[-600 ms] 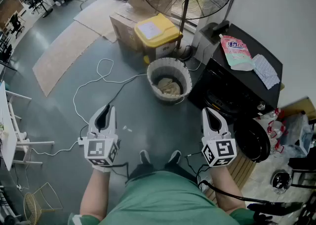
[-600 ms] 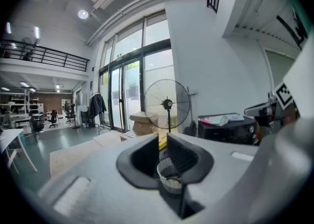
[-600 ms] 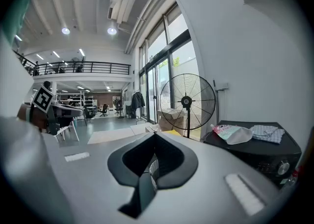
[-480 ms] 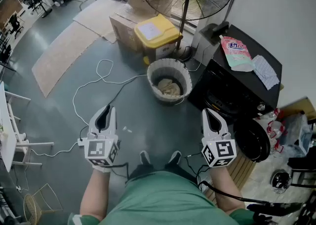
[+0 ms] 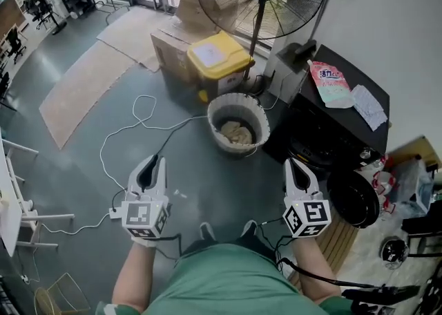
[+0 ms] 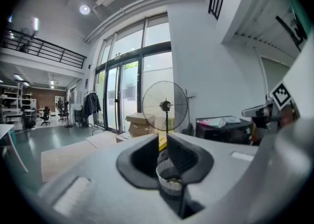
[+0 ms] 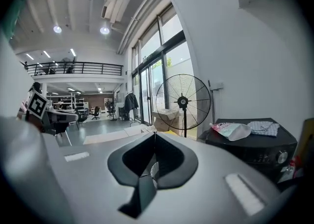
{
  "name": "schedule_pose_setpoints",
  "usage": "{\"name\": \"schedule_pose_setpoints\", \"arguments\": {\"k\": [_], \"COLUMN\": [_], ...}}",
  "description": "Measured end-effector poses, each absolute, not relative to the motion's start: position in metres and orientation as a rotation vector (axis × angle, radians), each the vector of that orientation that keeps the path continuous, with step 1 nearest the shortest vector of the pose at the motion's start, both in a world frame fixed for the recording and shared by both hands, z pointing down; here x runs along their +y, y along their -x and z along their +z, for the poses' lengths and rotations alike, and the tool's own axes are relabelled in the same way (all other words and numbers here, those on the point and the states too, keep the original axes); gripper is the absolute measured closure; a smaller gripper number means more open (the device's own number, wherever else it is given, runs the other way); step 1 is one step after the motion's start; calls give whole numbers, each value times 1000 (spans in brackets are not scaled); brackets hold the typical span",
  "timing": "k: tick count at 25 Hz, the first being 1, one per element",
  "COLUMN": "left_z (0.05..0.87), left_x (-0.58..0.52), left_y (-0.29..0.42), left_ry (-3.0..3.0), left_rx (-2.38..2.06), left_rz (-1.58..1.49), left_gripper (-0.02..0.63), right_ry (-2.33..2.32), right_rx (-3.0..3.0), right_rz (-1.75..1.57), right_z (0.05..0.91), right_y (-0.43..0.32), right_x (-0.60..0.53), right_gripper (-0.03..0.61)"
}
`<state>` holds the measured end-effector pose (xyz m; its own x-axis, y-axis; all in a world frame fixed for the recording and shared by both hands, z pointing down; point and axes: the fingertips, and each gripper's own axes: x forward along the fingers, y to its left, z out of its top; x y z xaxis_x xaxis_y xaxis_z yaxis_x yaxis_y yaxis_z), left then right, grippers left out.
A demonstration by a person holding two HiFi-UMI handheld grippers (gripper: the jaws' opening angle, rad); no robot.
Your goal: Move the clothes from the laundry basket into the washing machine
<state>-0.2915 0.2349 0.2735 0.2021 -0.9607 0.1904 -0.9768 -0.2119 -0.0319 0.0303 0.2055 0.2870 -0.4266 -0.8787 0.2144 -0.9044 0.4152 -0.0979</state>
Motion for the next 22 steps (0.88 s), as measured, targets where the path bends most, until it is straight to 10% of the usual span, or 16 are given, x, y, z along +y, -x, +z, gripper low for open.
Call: {"name": "schedule_pose_setpoints", "arguments": {"k": [22], "left_z": [307], "left_x": [155], "left_y": [332], "left_ry": [-2349], "left_rx": [-1816], "left_rz": [263], "left_gripper": [433], "right_ry": [-1610], "right_rx": [-2484], "right_rz": [388], "right_z": [313], "right_y": [14], "right_x": [133], "right_gripper": [439]}}
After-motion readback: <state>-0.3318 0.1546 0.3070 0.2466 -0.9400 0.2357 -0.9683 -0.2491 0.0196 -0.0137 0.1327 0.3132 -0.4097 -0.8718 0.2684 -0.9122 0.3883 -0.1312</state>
